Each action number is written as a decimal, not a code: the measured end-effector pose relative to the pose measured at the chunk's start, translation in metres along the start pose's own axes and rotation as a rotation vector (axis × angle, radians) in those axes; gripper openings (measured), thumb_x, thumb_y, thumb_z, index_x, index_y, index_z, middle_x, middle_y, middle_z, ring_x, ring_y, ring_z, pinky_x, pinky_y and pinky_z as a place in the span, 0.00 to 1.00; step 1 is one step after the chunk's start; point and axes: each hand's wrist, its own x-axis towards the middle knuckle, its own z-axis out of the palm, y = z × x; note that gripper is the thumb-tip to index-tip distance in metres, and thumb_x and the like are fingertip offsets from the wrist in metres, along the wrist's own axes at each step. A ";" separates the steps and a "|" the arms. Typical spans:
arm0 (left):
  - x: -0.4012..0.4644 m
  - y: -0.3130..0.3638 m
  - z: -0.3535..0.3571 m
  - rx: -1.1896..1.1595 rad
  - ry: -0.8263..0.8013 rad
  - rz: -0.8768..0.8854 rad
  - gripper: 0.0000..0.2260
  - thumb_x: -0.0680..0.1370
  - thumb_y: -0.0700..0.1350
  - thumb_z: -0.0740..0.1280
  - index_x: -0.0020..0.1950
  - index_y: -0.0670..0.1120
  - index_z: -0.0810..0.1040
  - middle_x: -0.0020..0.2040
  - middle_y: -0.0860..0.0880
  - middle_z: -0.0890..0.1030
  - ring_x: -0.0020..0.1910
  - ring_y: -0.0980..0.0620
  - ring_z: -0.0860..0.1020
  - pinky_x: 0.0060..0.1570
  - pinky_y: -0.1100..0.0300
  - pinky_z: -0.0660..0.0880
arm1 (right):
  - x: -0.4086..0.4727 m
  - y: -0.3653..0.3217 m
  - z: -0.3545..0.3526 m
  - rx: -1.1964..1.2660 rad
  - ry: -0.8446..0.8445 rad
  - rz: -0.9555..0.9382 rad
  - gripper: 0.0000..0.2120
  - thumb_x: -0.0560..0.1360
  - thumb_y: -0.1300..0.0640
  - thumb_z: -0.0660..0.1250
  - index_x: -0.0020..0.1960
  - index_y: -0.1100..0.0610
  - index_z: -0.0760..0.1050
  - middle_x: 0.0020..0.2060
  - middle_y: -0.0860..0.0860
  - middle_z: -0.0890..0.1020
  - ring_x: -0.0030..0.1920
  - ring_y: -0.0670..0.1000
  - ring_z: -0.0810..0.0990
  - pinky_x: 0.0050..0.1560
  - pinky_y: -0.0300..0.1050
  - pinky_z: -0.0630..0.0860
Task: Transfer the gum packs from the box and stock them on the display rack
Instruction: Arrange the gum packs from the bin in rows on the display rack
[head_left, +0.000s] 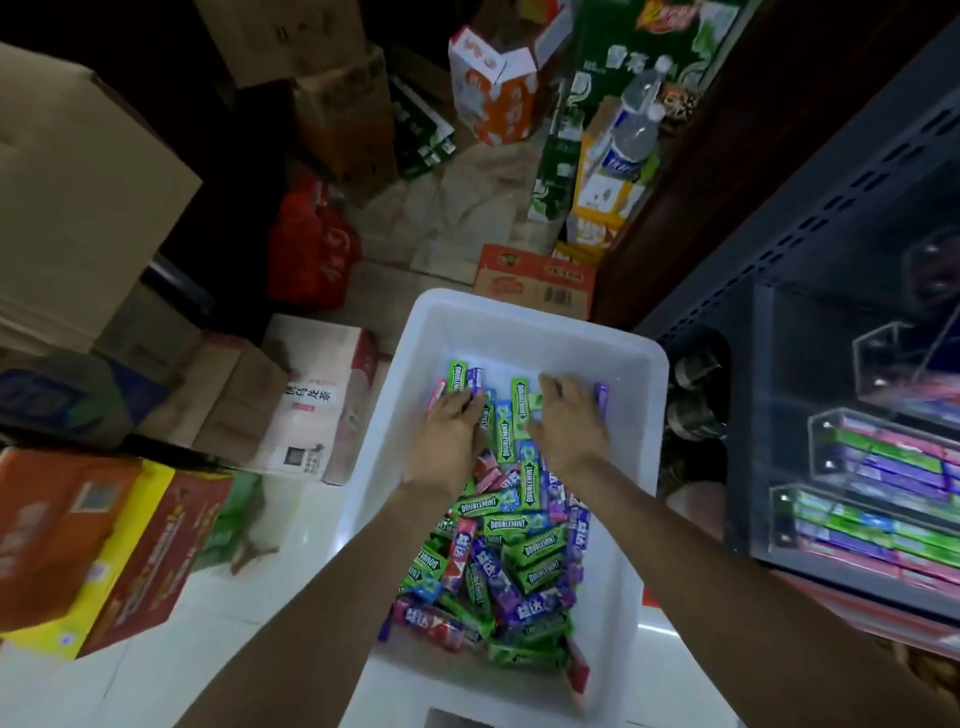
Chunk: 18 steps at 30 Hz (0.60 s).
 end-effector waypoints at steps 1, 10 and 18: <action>0.000 -0.001 0.000 -0.072 0.021 -0.014 0.21 0.81 0.44 0.59 0.74 0.47 0.64 0.74 0.46 0.64 0.74 0.47 0.59 0.70 0.58 0.56 | 0.002 0.001 0.000 -0.004 -0.007 -0.015 0.25 0.77 0.49 0.62 0.71 0.57 0.61 0.64 0.56 0.66 0.65 0.57 0.65 0.67 0.47 0.61; 0.018 0.011 0.011 0.026 0.173 -0.164 0.25 0.72 0.37 0.71 0.68 0.38 0.69 0.65 0.36 0.72 0.63 0.37 0.70 0.66 0.48 0.64 | 0.008 0.002 -0.004 -0.030 -0.029 -0.077 0.21 0.74 0.43 0.65 0.62 0.53 0.69 0.57 0.52 0.75 0.60 0.55 0.71 0.63 0.49 0.62; 0.017 0.008 0.009 -0.241 0.188 -0.193 0.27 0.73 0.28 0.62 0.72 0.40 0.65 0.69 0.39 0.69 0.69 0.41 0.63 0.69 0.59 0.54 | 0.007 -0.008 -0.005 0.024 -0.035 -0.054 0.14 0.74 0.51 0.66 0.55 0.57 0.72 0.51 0.54 0.78 0.54 0.55 0.76 0.58 0.47 0.65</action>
